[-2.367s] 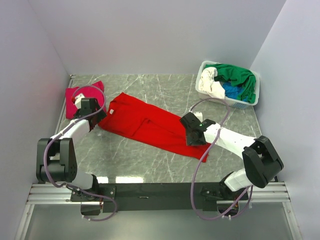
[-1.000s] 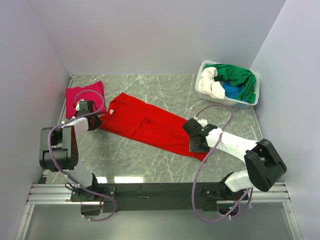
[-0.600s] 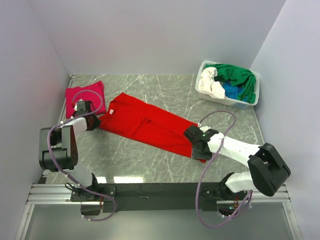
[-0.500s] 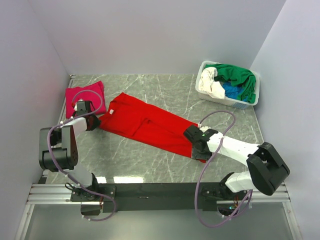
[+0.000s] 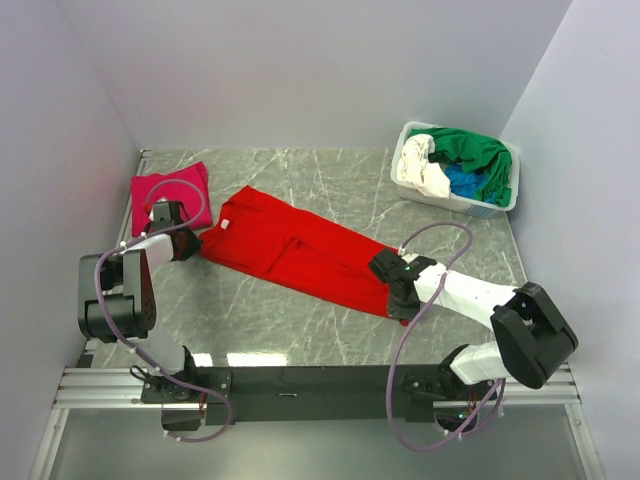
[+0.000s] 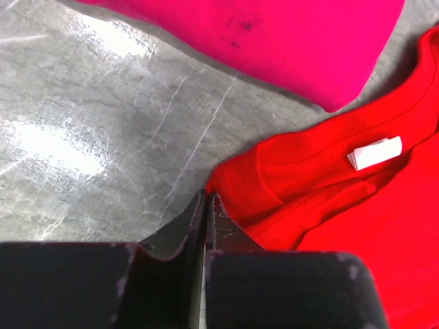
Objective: Fold and stack the t-shirts
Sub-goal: Fold the tshirt
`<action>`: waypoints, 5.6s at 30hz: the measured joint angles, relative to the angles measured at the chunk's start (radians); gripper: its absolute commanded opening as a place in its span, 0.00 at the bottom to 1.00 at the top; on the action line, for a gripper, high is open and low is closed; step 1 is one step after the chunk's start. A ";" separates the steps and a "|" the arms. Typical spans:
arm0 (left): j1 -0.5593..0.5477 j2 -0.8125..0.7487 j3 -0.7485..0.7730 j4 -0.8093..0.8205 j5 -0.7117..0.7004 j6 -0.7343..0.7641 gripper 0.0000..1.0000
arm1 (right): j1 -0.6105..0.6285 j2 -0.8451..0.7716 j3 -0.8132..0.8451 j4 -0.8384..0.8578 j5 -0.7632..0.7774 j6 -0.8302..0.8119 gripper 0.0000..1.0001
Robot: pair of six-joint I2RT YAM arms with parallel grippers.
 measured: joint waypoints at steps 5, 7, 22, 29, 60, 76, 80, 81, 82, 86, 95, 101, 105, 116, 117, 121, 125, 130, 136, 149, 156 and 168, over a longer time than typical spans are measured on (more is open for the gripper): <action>0.000 0.001 0.001 0.000 0.003 0.000 0.01 | -0.001 0.010 0.005 -0.007 0.000 0.000 0.00; 0.000 0.005 0.006 0.000 0.007 0.000 0.01 | -0.001 0.012 0.006 -0.007 0.000 -0.001 0.00; 0.030 0.010 0.017 -0.012 0.013 0.000 0.01 | -0.001 0.003 0.010 -0.045 0.000 0.012 0.00; 0.085 0.013 0.024 -0.029 0.057 0.002 0.01 | -0.001 0.005 0.010 -0.052 0.000 0.022 0.00; 0.130 0.048 0.139 -0.116 -0.092 0.027 0.50 | 0.076 0.051 0.030 -0.110 0.039 0.071 0.03; -0.224 -0.242 0.042 -0.064 -0.178 -0.048 0.63 | 0.096 -0.079 0.198 -0.222 0.028 0.005 0.69; -0.318 -0.229 0.030 -0.044 -0.115 -0.080 0.63 | 0.087 -0.042 0.306 -0.206 0.056 -0.041 0.69; -0.327 -0.217 0.030 -0.034 -0.101 -0.087 0.63 | 0.084 -0.024 0.326 -0.190 0.061 -0.055 0.69; -0.333 -0.198 0.030 -0.023 -0.090 -0.092 0.63 | 0.074 -0.005 0.339 -0.171 0.067 -0.069 0.69; -0.354 -0.089 0.030 0.020 -0.035 -0.111 0.63 | 0.010 0.075 0.350 -0.091 0.080 -0.121 0.69; -0.392 0.138 0.154 0.079 0.037 -0.115 0.62 | -0.080 0.196 0.279 0.048 0.059 -0.180 0.68; -0.415 0.229 0.265 0.073 0.037 -0.105 0.63 | -0.080 0.241 0.234 0.081 0.027 -0.191 0.68; -0.419 0.277 0.341 0.027 0.021 -0.086 0.63 | -0.080 0.241 0.230 0.091 0.021 -0.192 0.68; -0.422 0.457 0.635 -0.121 -0.014 -0.027 0.63 | -0.025 0.238 0.220 0.127 -0.033 -0.192 0.67; -0.422 0.471 0.657 -0.129 -0.017 -0.026 0.63 | -0.012 0.237 0.218 0.132 -0.041 -0.191 0.67; -0.422 0.533 0.756 -0.165 -0.018 -0.017 0.63 | 0.036 0.234 0.210 0.164 -0.092 -0.187 0.67; -0.422 0.594 0.851 -0.185 -0.017 -0.009 0.63 | 0.094 0.237 0.211 0.188 -0.130 -0.188 0.67; -0.422 0.657 0.946 -0.184 -0.001 0.007 0.63 | 0.174 0.289 0.269 0.184 -0.154 -0.189 0.67; -0.422 0.734 1.058 -0.168 0.027 0.034 0.63 | 0.235 0.362 0.359 0.193 -0.200 -0.188 0.67; -0.424 0.783 1.235 -0.160 0.075 0.047 0.73 | 0.290 0.367 0.423 0.206 -0.232 -0.192 0.68; -0.442 0.483 0.984 -0.126 0.063 0.040 0.75 | 0.291 0.096 0.349 0.186 -0.153 -0.171 0.68; -0.447 0.377 0.634 -0.083 0.061 0.016 0.73 | 0.291 0.023 0.119 0.236 -0.116 -0.137 0.68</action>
